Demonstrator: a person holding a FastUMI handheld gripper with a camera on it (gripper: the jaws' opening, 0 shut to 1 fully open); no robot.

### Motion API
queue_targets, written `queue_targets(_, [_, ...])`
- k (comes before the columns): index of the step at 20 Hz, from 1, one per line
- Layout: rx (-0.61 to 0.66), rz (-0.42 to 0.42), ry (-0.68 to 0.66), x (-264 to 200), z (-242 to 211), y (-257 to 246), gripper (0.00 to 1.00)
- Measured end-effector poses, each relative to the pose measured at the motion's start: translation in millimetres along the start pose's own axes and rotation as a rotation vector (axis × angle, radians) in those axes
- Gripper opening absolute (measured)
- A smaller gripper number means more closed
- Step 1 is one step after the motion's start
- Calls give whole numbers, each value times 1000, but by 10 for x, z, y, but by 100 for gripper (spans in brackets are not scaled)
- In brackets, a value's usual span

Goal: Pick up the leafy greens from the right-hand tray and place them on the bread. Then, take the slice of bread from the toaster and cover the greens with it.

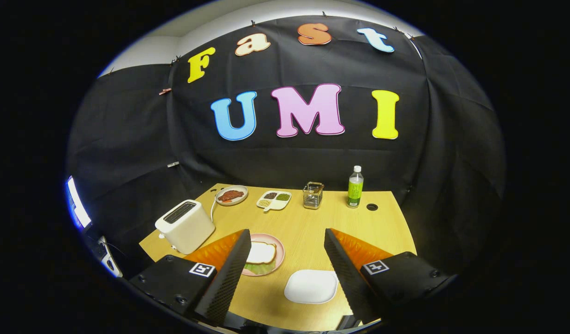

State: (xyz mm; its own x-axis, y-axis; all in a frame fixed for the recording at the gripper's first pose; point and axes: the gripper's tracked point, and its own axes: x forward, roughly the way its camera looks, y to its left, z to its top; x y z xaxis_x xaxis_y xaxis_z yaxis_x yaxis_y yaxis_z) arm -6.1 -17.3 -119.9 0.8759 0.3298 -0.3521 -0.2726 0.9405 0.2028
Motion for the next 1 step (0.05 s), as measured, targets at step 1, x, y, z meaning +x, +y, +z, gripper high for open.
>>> queue_targets(1, [4, 2, 5, -1, -15, 5, 99])
